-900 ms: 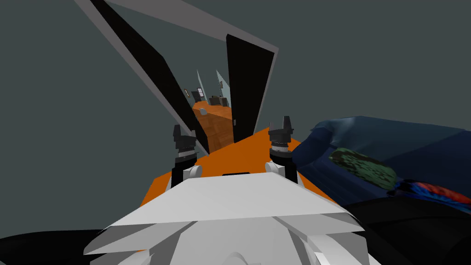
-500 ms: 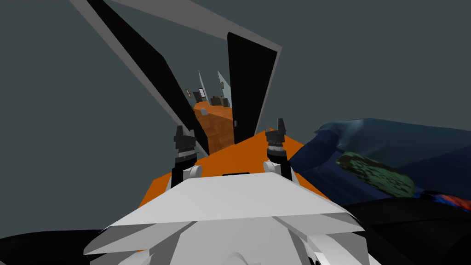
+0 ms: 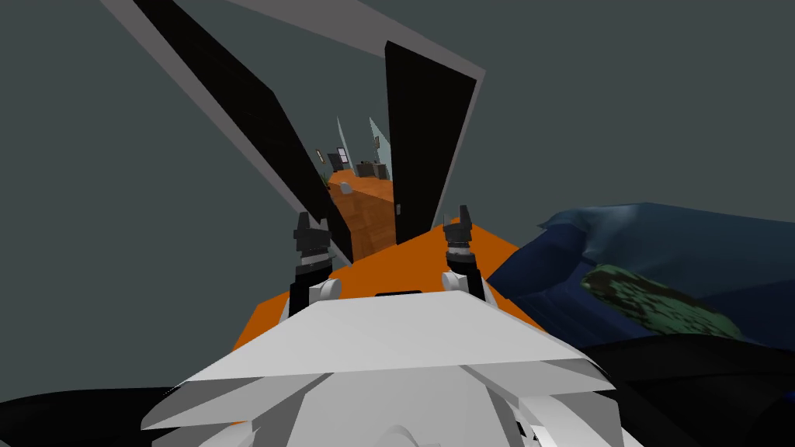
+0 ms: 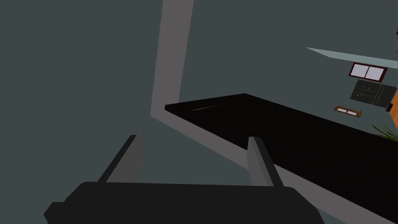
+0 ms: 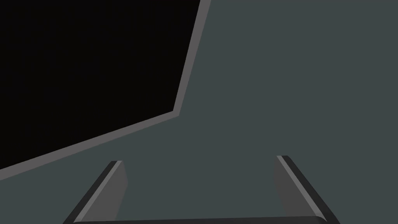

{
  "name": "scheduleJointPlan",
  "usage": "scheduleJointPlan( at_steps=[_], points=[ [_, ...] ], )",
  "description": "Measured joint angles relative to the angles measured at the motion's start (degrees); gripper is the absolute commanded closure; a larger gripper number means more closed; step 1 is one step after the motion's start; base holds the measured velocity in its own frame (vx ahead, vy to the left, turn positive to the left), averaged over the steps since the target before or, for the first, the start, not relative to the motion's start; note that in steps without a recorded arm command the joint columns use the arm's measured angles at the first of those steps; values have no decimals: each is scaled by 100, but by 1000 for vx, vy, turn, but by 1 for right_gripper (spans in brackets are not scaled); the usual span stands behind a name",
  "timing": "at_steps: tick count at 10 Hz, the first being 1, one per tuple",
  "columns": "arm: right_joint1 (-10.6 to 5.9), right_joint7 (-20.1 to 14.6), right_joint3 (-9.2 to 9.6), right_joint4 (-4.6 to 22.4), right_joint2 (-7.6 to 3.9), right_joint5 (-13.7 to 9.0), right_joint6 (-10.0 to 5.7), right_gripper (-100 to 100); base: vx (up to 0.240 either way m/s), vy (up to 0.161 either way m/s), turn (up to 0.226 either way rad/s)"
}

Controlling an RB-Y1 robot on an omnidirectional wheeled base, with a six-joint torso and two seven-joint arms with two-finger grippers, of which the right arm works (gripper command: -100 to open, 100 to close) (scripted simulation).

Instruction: Push the door open

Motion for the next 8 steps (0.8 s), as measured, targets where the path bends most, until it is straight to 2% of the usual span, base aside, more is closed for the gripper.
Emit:
scheduleJointPlan(
  at_steps=[4,6,8],
  points=[
    [-209,26,25,522,-48,24,-68,-100,94,-25,46],
    [-367,30,9,873,-81,24,-119,-100,100,-30,52],
    [-453,25,11,1194,-120,25,-200,-100,96,-23,48]
  ],
)
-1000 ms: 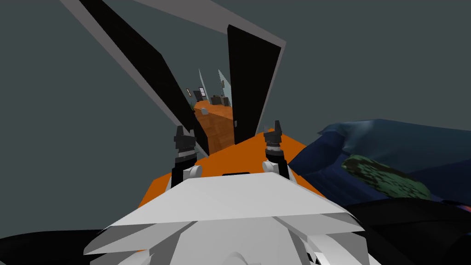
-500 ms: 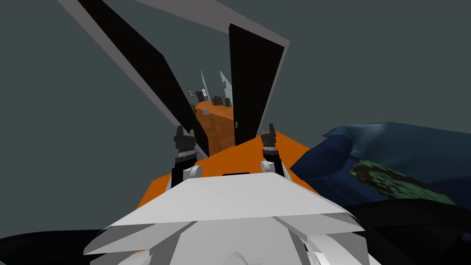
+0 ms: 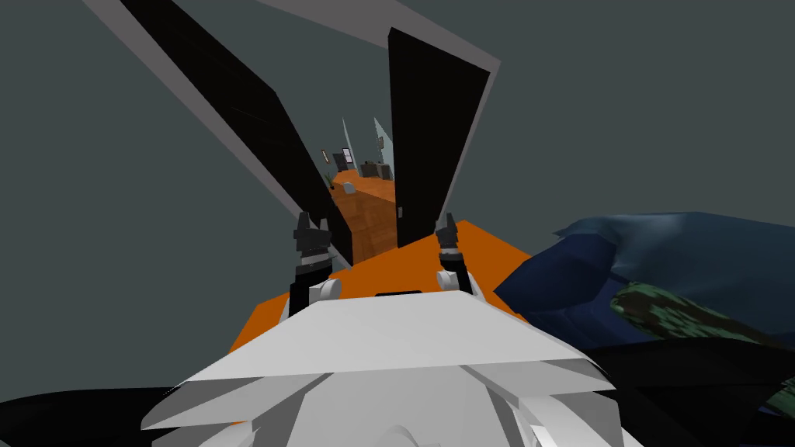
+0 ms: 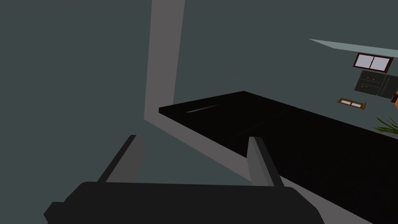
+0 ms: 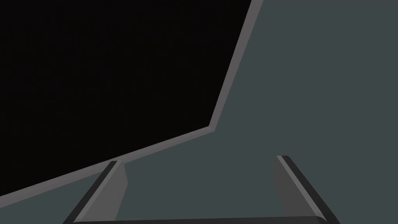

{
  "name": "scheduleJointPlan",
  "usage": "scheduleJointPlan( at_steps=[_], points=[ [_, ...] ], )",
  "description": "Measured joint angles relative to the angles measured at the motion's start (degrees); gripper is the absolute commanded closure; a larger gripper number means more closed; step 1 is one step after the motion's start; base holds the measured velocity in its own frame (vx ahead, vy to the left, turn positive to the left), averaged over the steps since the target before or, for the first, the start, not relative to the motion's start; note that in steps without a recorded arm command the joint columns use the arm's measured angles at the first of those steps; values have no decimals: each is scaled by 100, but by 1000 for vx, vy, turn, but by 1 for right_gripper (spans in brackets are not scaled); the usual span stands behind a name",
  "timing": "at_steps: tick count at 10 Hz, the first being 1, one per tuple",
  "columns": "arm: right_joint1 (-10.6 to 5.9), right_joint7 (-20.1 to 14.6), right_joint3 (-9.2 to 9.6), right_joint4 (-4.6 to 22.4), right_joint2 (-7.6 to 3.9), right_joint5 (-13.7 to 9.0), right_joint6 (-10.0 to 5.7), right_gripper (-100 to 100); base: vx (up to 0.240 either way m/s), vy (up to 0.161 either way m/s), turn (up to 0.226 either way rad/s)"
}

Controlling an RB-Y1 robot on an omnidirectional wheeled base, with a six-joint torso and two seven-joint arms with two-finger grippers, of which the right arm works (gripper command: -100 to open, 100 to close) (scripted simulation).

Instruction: Push the door open

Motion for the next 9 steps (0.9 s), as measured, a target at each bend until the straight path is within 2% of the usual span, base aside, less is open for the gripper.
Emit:
scheduleJointPlan(
  at_steps=[1,9],
  points=[
    [-70,-10,-19,151,-31,-8,-17,-100,102,-32,52],
    [-499,33,36,1395,-63,37,-256,-100,85,-31,52]
  ],
)
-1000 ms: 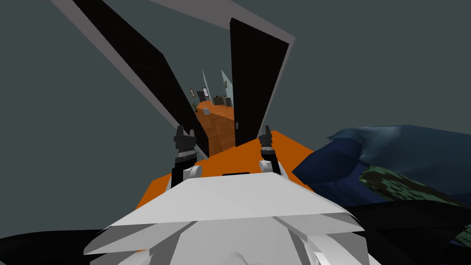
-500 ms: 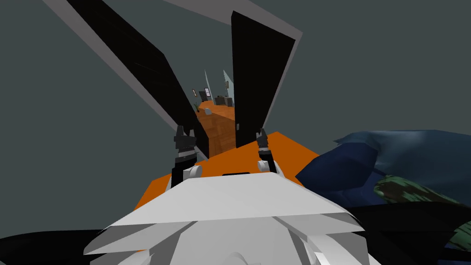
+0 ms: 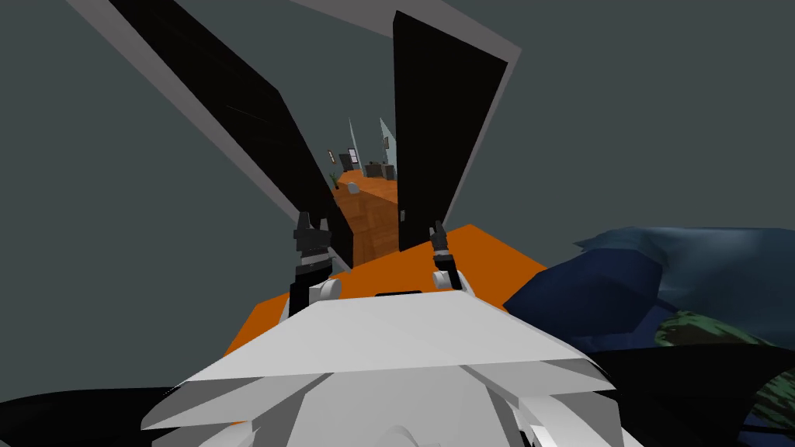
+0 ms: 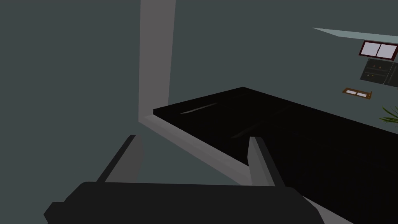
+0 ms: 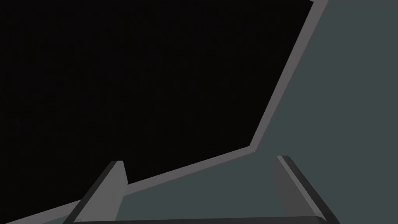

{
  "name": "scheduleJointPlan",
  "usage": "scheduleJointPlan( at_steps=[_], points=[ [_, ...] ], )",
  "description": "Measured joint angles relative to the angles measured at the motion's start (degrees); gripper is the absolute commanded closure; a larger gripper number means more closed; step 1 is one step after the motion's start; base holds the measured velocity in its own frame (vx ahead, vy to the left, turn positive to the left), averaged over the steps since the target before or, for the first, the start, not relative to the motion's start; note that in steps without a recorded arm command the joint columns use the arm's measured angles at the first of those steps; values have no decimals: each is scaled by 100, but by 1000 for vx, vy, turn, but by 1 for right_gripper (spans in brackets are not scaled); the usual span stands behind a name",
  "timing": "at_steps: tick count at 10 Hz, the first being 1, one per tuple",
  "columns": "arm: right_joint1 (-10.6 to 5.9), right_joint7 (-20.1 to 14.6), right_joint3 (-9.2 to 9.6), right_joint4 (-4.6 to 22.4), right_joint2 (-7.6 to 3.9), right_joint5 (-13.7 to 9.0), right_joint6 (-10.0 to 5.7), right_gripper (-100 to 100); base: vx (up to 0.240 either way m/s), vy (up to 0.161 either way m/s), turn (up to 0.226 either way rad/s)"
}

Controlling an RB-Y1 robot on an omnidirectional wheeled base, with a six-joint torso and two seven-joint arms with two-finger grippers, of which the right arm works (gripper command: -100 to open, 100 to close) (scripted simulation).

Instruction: Push the door open

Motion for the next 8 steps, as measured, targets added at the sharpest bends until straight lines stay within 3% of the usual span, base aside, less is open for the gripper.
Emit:
scheduleJointPlan(
  at_steps=[8],
  points=[
    [-382,27,30,1147,-4,31,-237,-100,71,-27,44]
  ],
)
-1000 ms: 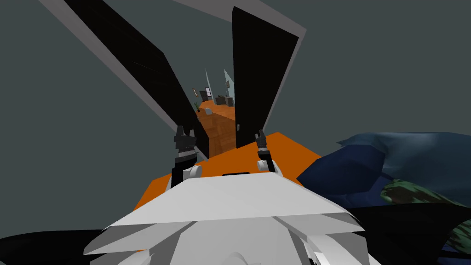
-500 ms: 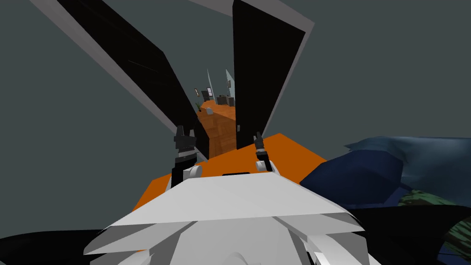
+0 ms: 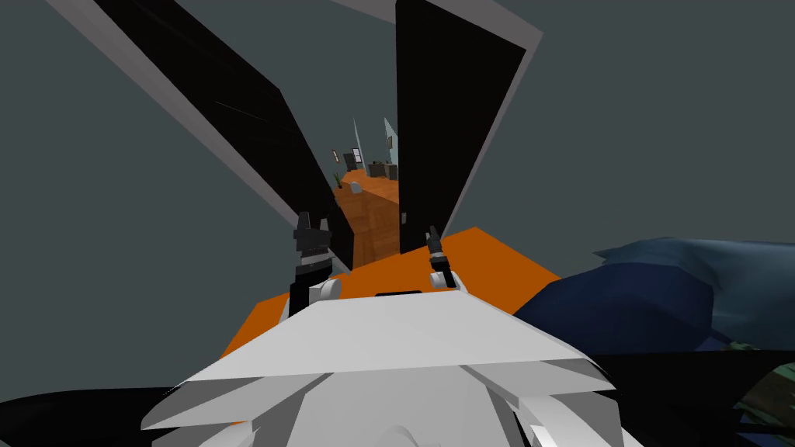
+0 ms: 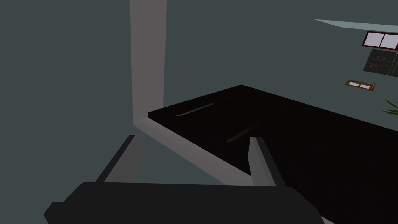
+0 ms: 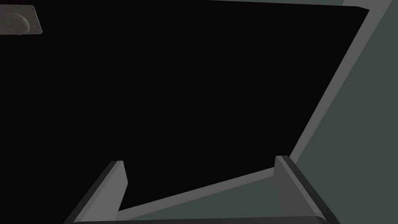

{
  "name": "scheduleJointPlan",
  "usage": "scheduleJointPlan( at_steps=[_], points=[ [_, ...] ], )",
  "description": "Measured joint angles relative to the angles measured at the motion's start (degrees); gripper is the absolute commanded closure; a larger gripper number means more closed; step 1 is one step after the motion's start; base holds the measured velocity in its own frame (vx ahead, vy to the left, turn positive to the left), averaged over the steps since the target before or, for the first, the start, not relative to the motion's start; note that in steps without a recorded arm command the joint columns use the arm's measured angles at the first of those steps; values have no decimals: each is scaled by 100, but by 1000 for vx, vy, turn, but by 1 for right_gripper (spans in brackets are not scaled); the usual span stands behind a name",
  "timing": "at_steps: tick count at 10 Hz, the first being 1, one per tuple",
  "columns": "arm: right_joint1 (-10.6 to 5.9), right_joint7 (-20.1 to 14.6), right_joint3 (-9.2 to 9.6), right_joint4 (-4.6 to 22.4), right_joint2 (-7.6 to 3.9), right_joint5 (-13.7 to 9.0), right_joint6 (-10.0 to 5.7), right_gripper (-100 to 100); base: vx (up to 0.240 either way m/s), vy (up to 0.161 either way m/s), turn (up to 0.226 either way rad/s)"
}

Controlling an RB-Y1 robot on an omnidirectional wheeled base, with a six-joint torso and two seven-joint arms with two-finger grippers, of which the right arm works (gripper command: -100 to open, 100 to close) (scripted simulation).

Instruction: Push the door open

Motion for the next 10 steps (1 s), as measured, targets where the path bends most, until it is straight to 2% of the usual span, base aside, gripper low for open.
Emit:
scheduleJointPlan(
  at_steps=[5,7,10],
  points=[
    [-312,20,8,794,32,18,-149,-100,75,-33,50],
    [-377,13,17,981,28,22,-138,-100,62,-31,30],
    [-585,39,23,1472,80,36,-225,-100,70,-35,45]
  ],
)
